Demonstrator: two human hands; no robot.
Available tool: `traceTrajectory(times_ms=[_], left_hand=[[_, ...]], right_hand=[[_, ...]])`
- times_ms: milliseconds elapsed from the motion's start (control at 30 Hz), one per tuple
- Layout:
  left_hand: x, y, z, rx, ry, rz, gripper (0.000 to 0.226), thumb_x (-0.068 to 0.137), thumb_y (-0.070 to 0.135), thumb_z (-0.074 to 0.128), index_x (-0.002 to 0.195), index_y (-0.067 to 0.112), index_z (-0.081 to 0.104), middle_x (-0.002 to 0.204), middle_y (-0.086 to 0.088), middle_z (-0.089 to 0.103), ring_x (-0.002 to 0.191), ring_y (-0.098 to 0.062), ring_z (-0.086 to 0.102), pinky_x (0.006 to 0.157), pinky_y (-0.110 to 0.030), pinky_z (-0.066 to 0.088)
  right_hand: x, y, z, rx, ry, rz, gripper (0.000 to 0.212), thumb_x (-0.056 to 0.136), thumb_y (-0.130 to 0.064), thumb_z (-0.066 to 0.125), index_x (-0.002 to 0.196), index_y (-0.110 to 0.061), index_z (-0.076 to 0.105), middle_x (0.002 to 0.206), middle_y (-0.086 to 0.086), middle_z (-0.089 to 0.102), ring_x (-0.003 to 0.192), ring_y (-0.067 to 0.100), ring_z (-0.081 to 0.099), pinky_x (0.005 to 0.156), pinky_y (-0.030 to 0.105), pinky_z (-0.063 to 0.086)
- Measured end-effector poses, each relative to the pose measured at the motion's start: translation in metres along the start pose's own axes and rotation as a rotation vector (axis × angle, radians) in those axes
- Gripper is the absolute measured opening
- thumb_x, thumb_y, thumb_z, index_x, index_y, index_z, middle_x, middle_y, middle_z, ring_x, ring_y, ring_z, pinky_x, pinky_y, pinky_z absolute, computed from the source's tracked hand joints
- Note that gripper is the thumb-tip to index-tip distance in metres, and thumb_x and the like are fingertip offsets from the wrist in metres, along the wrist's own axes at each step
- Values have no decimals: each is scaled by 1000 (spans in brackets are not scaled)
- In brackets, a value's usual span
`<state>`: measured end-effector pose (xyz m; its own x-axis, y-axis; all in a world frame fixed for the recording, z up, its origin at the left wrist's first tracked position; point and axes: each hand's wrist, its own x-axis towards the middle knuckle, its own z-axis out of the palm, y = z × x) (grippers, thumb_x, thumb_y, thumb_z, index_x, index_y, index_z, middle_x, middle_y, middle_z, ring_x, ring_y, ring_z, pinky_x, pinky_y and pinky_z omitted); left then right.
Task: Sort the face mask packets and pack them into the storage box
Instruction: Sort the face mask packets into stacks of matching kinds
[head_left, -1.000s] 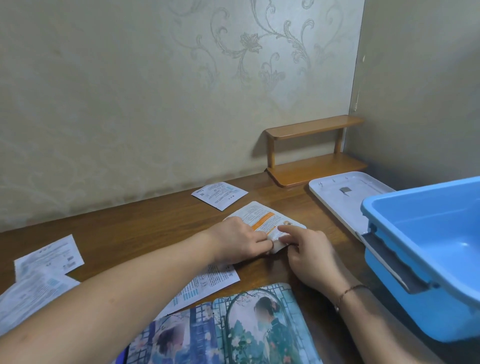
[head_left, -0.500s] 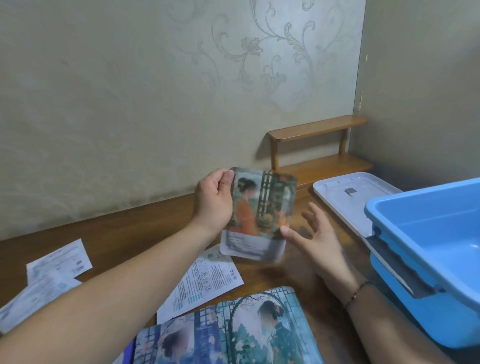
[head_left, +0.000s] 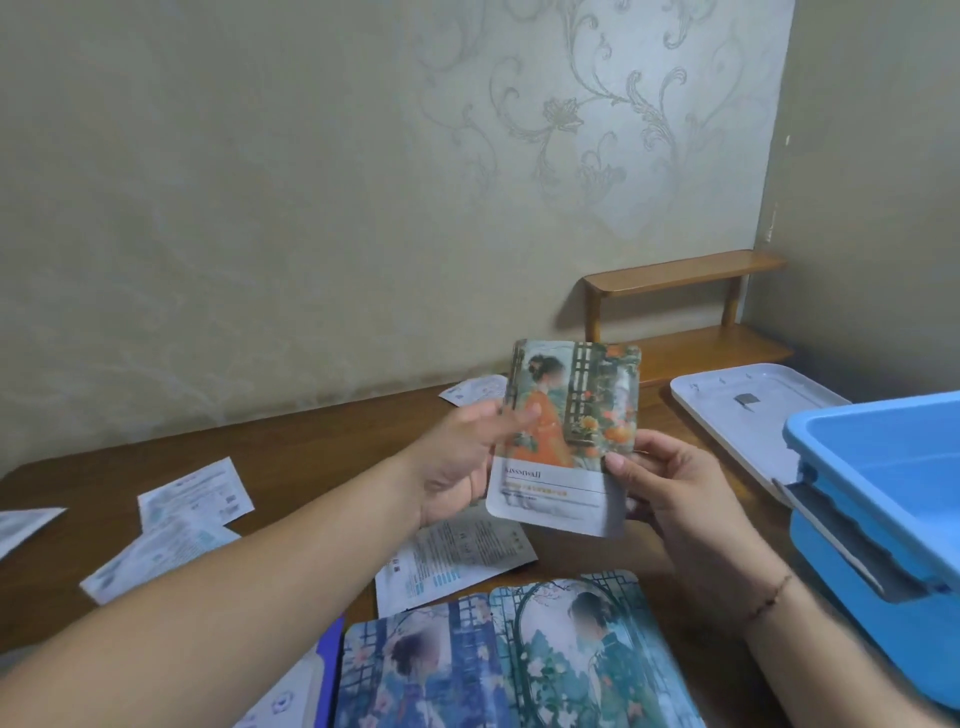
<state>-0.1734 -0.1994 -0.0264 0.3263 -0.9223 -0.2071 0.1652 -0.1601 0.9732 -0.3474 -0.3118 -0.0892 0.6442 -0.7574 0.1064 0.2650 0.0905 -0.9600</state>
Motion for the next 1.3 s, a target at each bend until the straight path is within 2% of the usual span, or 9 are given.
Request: traceTrajectory(times_ms=[167, 333, 433, 567, 700, 833, 933, 1200, 1300], left_hand=[[-59, -7, -35, 188, 57, 62, 35, 85, -12, 64, 117, 4, 62, 109, -21, 71, 97, -32, 69, 77, -36, 59], [-143, 6, -89, 281, 153, 164, 44, 83, -5, 71, 125, 5, 59, 112, -23, 68, 104, -31, 63, 99, -41, 51], [-203, 5, -139, 234, 369, 220, 53, 81, 3, 76, 129, 8, 55, 105, -23, 69, 95, -29, 65, 89, -37, 52], [-295, -16, -207, 145, 721, 274, 36, 84, 5, 73, 116, 17, 60, 91, -17, 72, 80, -19, 68, 69, -23, 52], [-371, -53, -256, 122, 1005, 231, 28, 84, 8, 73, 109, 17, 65, 95, -21, 74, 86, -31, 69, 74, -39, 52], [-421, -85, -281, 345, 1164, 133, 19, 87, 14, 73, 104, 18, 67, 83, -1, 77, 77, -10, 72, 61, -24, 54], [-438, -112, -296, 551, 1197, 58, 18, 85, 18, 76, 100, 23, 68, 78, 7, 76, 73, -4, 71, 62, -16, 50], [-444, -158, -315, 847, 1286, -17, 19, 82, 33, 78, 99, 32, 69, 64, 13, 61, 66, 1, 58, 57, -12, 42], [-444, -168, -318, 941, 1302, 42, 22, 83, 40, 73, 101, 29, 70, 78, 17, 58, 74, -2, 55, 64, -11, 39]], right_hand=[[-9, -39, 45, 44, -165, 28, 38, 78, -31, 72, 109, -9, 68, 92, 11, 73, 66, 20, 66, 54, 29, 53], [-8, -65, 132, -10, -276, -14, 9, 91, -5, 56, 86, -7, 63, 61, 1, 66, 45, 9, 58, 37, 20, 44], [-9, -60, 204, -40, -362, 38, 10, 91, 0, 56, 93, -6, 64, 61, 3, 68, 45, 10, 60, 36, 20, 46], [-18, -33, 311, -58, -497, 107, 26, 88, 5, 59, 105, -14, 62, 73, 4, 70, 47, 10, 64, 38, 22, 49], [-37, 1, 406, -198, -727, 173, 19, 90, 6, 58, 105, -5, 62, 81, 15, 66, 51, 15, 67, 43, 25, 52], [-53, 38, 476, -520, -806, 66, 17, 84, -3, 68, 99, -11, 72, 76, 9, 71, 58, 19, 66, 45, 26, 51], [-59, 65, 505, -729, -846, -43, 14, 79, -5, 74, 86, -17, 76, 64, -3, 64, 56, 12, 54, 40, 16, 37], [-56, 106, 520, -1047, -907, -107, 8, 72, -16, 83, 76, -19, 76, 80, 0, 72, 71, 13, 62, 61, 23, 46], [-52, 106, 519, -1154, -952, -165, 11, 73, -22, 83, 73, -27, 73, 80, -3, 72, 75, 13, 64, 64, 24, 49]])
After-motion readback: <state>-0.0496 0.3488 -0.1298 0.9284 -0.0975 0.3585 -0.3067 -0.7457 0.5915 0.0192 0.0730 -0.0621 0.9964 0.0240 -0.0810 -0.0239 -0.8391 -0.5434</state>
